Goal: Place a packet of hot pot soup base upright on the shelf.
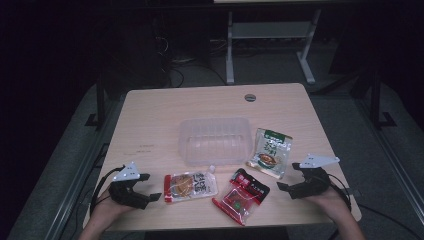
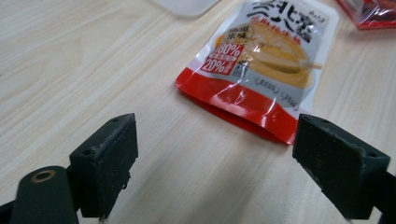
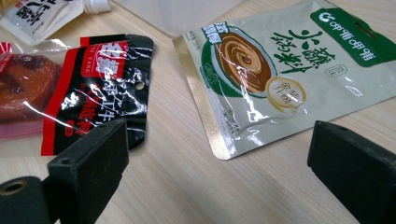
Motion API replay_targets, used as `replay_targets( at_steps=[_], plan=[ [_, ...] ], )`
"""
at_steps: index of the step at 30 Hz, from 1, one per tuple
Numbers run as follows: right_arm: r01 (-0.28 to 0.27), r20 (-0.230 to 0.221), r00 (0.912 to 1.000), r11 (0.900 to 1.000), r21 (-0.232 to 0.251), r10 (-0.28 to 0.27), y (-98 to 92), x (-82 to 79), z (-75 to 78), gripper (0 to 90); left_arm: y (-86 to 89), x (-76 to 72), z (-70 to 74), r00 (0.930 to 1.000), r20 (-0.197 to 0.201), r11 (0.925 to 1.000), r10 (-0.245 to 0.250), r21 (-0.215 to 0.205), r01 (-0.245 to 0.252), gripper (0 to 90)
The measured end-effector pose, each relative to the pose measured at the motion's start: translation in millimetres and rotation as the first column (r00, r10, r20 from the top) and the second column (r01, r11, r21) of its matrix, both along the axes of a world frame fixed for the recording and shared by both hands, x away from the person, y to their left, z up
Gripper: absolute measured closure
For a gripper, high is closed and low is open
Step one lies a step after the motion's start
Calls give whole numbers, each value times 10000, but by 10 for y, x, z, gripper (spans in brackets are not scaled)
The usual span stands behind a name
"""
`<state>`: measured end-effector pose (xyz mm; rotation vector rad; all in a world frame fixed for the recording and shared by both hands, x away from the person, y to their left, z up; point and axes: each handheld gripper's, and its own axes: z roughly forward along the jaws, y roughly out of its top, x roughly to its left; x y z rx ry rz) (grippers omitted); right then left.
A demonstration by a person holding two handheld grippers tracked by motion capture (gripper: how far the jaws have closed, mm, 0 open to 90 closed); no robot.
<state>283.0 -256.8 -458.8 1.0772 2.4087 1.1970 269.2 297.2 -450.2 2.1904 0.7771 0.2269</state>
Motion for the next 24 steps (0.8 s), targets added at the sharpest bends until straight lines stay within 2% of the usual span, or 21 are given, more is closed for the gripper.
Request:
replay_targets(
  at_steps=[5,11,12,15,18,19,20,22,24],
  plan=[
    [44,-57,10000,9999,-93,-44,3,-13,-10,50,-21,-34,70,10000,83,9999,-25,-127,26,254],
    [27,-105,9999,10000,23,-27,-15,-2,-11,96,-115,-31,166,9999,-121,9980,12,-627,-20,505],
    [-5,-175,9998,10000,-29,5,-15,-2,-5,110,-142,-37,185,9997,-226,9975,-48,-709,31,558],
    [120,-29,9999,9999,-65,-120,-7,-15,33,129,-229,-65,251,9990,-270,9970,-366,-687,346,687],
    [149,89,9998,9999,-9,-149,5,-37,48,129,-284,-88,263,9969,-495,9957,-608,-732,571,818],
    [185,82,9998,9998,6,-185,13,-49,49,129,-339,-108,278,9940,-655,9937,-880,-754,830,861],
    [165,24,9999,9999,-6,-165,20,-56,48,129,-361,-113,286,9927,-648,9922,-1021,-778,970,896],
    [97,-29,9999,9999,-47,-97,40,-56,48,129,-411,-111,300,9892,-826,9889,-1214,-964,1133,897],
    [92,-10,10000,9999,-69,-92,49,-44,42,130,-472,-109,313,9887,-842,9884,-1240,-980,1157,897]
  ],
)
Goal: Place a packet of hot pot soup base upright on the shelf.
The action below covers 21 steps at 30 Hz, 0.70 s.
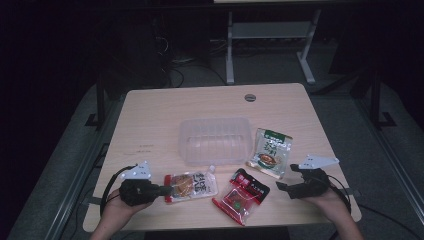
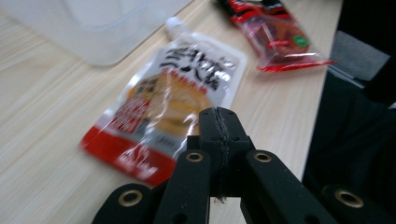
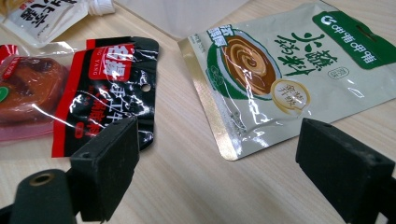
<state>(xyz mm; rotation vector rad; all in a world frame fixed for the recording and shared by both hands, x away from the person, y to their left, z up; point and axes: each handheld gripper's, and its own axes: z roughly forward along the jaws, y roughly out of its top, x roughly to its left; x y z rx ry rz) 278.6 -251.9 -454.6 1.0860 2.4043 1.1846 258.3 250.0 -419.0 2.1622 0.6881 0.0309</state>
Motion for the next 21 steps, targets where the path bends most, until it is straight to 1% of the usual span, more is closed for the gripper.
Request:
replay_targets(
  at_steps=[1,2,3,4,5,6,9,10,11,12,14,15,17,18,19,20,21],
  plan=[
    [0,0,10000,10000,0,0,0,0,0,130,0,0,0,10000,0,10000,0,0,0,897],
    [-6,-94,10000,10000,49,7,5,17,-8,131,-69,-1,11,9999,-8,9999,-130,-66,130,897],
    [-6,-94,10000,10000,49,7,5,17,-8,131,-69,-1,11,9999,-8,9999,-130,-66,130,897],
    [-31,-89,10000,10000,36,32,5,21,-10,131,-120,-6,12,9998,-42,9998,-174,-106,173,897],
    [-26,-158,9999,10000,-5,26,9,26,-15,132,-193,-11,14,9992,-51,9992,-393,-86,393,897],
    [-44,-147,9999,10000,-12,44,7,28,-17,132,-241,-17,10,9989,-67,9989,-466,-98,466,897],
    [-46,-127,9999,10000,9,46,7,22,-20,132,-385,-29,-5,9964,-90,9964,-845,53,846,897],
    [-24,-99,9999,10000,-22,23,7,19,-17,132,-385,-29,-5,9964,-90,9964,-845,53,846,897],
    [-3,-95,10000,10000,-15,3,9,16,-11,132,-434,-31,-13,9952,-83,9952,-970,114,971,897],
    [-17,-87,10000,10000,-4,17,8,14,-6,134,-530,-35,-34,9933,-111,9930,-1154,229,1156,897],
    [43,-118,9999,10000,44,-43,19,0,8,147,-612,-28,-50,9904,-81,9897,-1381,367,1383,897],
    [-48,-89,9999,9999,113,49,27,-7,13,188,-645,-19,-52,9884,-77,9874,-1516,436,1518,897],
    [-254,84,9996,9996,106,253,53,-41,34,304,-705,-2,-55,9872,-78,9864,-1596,394,1598,897],
    [-254,84,9996,9996,106,253,53,-41,34,304,-705,-2,-55,9872,-78,9864,-1596,394,1598,897],
    [-407,-7,9992,9992,48,407,111,-51,52,429,-754,18,-54,9869,-148,9865,-1606,285,1610,897],
    [-439,2,9990,9990,13,439,131,-44,61,495,-777,27,-56,9862,-171,9860,-1647,234,1651,897],
    [-439,2,9990,9990,13,439,131,-44,61,495,-777,27,-56,9862,-171,9860,-1647,234,1651,897]
  ],
)
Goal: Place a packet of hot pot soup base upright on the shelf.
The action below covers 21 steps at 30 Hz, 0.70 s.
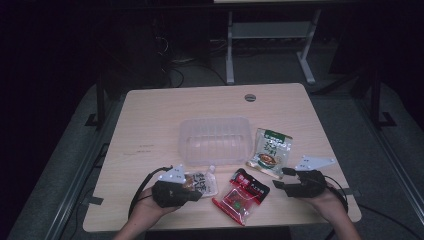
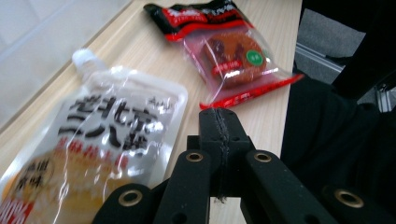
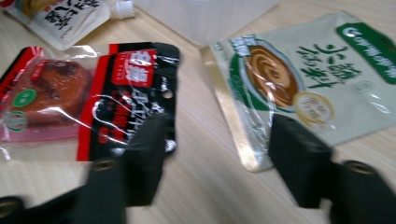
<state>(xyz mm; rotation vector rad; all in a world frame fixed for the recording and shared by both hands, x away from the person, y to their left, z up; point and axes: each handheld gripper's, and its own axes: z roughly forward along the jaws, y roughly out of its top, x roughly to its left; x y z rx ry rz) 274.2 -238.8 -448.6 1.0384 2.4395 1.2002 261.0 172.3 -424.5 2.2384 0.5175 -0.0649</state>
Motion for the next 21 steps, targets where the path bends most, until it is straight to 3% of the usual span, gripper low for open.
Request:
replay_targets(
  at_steps=[1,4,6,12,16,21],
  plan=[
    [-61,39,10000,9999,133,60,62,17,45,650,-52,8,-10,10000,11,10000,-48,-29,48,897],
    [-426,31,9991,9985,355,425,156,59,82,813,-147,12,-34,9999,4,9999,-160,14,160,897],
    [-766,31,9971,9966,290,766,226,79,89,877,-204,11,-44,9997,-68,9997,-229,22,230,897],
    [-1814,-349,9830,9825,-420,1800,523,186,19,897,-369,-45,-71,9981,-1,9981,-615,72,615,898],
    [-1887,-505,9814,9785,-835,1850,611,294,-42,897,-427,-91,-120,9965,-131,9965,-821,127,823,897],
    [-1992,-699,9787,9752,-962,1930,673,364,-92,897,-494,-142,-175,9943,-85,9939,-1063,288,1065,897]
  ],
)
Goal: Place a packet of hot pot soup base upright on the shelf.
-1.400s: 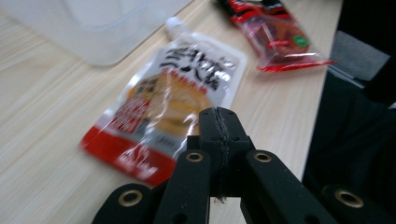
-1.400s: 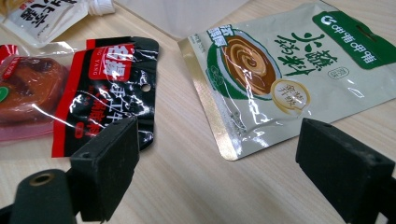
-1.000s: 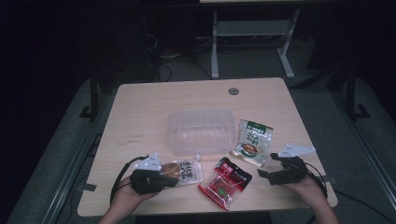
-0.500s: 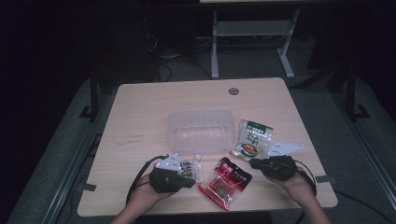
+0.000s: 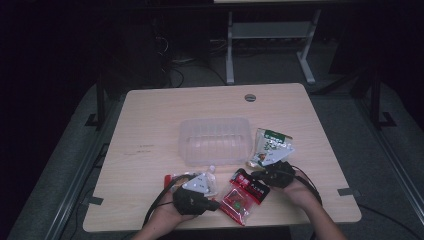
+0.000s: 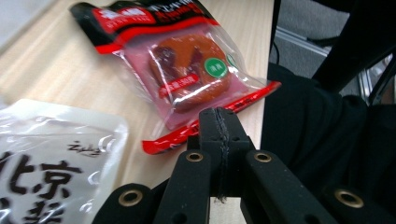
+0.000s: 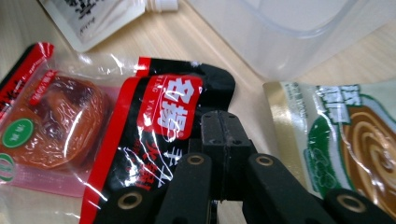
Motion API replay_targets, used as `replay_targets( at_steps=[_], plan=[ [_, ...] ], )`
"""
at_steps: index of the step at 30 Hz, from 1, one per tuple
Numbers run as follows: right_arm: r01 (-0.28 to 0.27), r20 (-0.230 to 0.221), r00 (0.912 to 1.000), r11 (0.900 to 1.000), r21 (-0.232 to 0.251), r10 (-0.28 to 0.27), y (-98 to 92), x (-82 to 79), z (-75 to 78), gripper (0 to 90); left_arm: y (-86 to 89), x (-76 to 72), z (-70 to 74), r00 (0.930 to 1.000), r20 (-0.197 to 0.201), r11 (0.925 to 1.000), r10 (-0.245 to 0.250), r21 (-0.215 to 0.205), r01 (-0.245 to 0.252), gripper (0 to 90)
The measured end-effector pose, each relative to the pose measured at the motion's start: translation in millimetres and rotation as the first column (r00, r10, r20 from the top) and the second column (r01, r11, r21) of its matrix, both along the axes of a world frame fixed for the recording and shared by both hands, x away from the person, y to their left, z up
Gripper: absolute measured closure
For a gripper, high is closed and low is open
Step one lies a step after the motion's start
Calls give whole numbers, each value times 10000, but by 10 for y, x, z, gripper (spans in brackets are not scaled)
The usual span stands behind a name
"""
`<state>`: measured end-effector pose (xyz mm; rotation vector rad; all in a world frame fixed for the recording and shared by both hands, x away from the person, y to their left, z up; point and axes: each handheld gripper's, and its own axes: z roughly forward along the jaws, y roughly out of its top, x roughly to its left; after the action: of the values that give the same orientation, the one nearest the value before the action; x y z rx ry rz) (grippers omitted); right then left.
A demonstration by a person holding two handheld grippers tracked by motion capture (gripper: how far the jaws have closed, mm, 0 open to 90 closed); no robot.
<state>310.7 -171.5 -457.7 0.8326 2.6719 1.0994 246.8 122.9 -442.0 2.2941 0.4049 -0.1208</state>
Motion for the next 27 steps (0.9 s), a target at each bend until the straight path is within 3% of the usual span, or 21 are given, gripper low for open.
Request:
replay_targets(
  at_steps=[6,7,12,20,27],
  plan=[
    [13,-41,10000,10000,58,-13,3,3,-37,897,-72,-26,-64,9997,-86,9996,-216,181,217,897],
    [-14,-40,10000,9999,-167,13,20,3,-58,897,-106,-40,-92,9993,-183,9991,-339,260,344,897],
    [9,-124,9999,9996,-277,-12,45,-1,-76,897,-183,-43,-143,9990,-166,9982,-419,422,426,898],
    [-117,-91,9999,9980,-629,112,-2,-35,-58,897,-132,49,-138,9999,93,9991,91,420,-95,897],
    [107,-154,9998,9955,-937,-122,-99,-105,-31,897,-67,108,-120,9986,173,9981,506,346,-512,897]
  ],
)
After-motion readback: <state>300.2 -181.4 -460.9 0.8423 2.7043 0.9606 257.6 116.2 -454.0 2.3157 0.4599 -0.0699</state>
